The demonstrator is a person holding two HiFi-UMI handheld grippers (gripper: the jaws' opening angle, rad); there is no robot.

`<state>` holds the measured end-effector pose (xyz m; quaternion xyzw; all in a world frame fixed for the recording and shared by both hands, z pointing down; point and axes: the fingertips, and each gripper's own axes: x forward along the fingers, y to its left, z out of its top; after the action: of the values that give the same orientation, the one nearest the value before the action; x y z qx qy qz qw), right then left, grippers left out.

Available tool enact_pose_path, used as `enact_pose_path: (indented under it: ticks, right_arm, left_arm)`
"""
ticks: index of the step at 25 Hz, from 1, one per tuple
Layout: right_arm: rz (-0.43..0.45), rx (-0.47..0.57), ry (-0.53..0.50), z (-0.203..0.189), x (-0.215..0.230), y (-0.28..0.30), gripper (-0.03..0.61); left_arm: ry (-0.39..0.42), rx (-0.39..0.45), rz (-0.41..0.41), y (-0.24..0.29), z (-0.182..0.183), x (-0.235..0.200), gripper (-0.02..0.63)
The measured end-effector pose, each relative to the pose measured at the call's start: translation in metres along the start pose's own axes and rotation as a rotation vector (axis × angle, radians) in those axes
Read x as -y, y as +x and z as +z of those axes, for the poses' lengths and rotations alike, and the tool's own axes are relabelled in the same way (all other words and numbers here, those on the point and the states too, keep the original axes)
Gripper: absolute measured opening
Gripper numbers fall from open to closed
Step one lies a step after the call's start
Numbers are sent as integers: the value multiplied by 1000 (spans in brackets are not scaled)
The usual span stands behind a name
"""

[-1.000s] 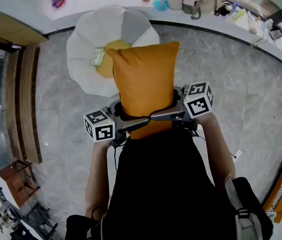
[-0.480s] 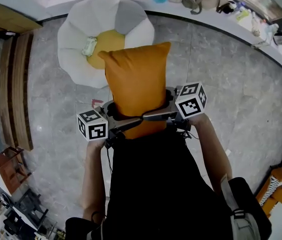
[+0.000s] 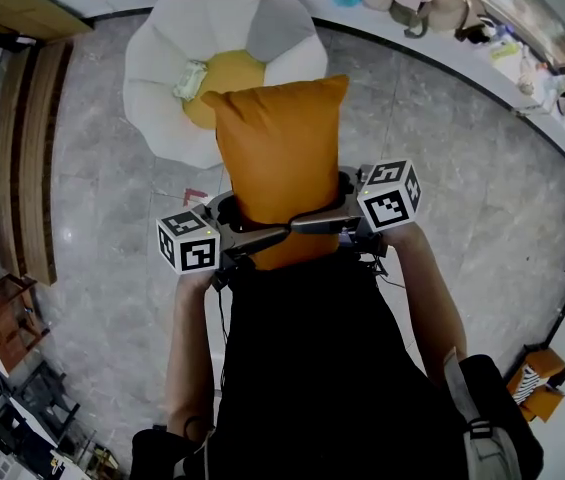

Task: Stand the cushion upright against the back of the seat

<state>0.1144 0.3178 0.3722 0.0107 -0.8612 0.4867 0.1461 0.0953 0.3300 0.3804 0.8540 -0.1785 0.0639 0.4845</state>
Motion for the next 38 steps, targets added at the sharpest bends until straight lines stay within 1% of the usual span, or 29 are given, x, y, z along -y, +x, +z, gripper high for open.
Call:
enact_pose_path:
  ticks: [4, 8, 13, 17, 22, 24, 28, 31, 34, 38]
  right_arm:
    - [-43, 5, -10, 29, 5, 14, 503]
    - [-72, 20, -31, 69, 8, 21, 503]
    - [-57, 55, -56, 113, 4, 36, 503]
    - [-54, 104, -46, 144, 5, 47, 503]
    - [-72, 147, -41, 170, 14, 59, 502]
    - [-84, 142, -45, 173, 20, 63, 500]
    - [-110, 102, -50, 183, 30, 72, 462]
    - [-100, 97, -41, 190, 35, 76, 448]
    - [-88, 78, -56, 197, 43, 77, 439]
    - [-63, 49, -65, 218, 64, 70, 437]
  left_arm:
    - [17, 13, -38, -14, 26, -15, 502]
    - [41, 26, -91, -26, 64, -28, 502]
    - [54, 67, -170, -55, 104, -44, 500]
    - [49, 65, -209, -76, 128, -63, 500]
    - [52, 55, -204, -97, 146, -85, 495]
    - [44, 66, -202, -102, 152, -91, 491]
    - [31, 102, -178, -111, 169, -104, 476]
    - [25, 112, -162, -113, 176, -110, 474]
    - [31, 114, -139, -112, 181, -117, 471]
    - [22, 138, -98, -99, 201, -132, 468]
